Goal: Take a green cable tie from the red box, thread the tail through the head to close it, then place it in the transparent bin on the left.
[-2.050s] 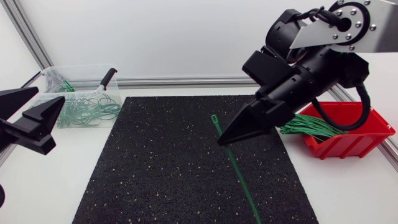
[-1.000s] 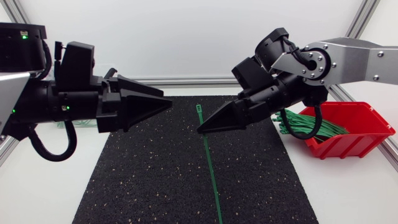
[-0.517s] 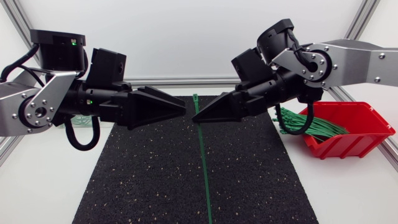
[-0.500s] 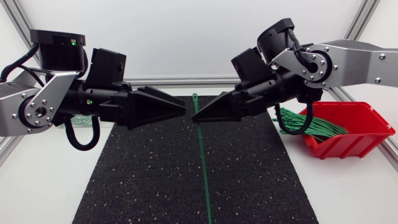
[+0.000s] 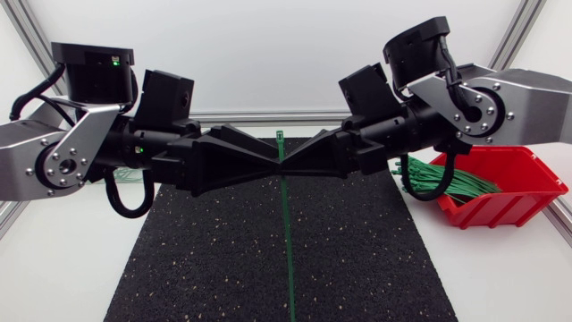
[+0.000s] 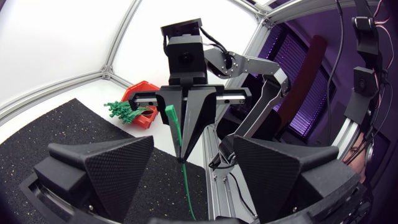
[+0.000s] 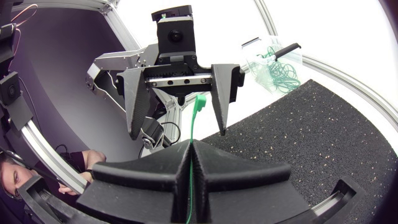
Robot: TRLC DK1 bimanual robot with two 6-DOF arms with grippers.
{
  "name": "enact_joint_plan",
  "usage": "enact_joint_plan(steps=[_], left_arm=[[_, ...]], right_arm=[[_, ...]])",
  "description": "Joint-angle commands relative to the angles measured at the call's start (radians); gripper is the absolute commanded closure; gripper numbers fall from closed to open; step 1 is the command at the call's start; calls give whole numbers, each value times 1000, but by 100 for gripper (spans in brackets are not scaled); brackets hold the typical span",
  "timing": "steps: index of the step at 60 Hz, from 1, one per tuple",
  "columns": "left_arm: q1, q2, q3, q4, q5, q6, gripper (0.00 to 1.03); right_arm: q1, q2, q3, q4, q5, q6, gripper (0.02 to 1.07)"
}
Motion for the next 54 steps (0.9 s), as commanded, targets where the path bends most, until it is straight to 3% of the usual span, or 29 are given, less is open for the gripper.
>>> enact_joint_plan(steps=[1, 19, 31, 46, 54], left_arm=[[-12, 24, 6, 14, 3, -20, 18], [-14, 16, -4, 36, -28, -20, 27], [-17, 19, -11, 47, -46, -20, 44], [-29, 28, -11, 51, -61, -26, 49], [-29, 27, -10, 57, -63, -30, 49]], right_arm=[[13, -15, -35, 14, 6, 33, 101], [36, -18, -55, 33, 35, 37, 101], [42, -43, -72, 65, 58, 57, 101], [44, -64, -95, 120, 87, 102, 101], [42, -63, -127, 224, 93, 189, 101]])
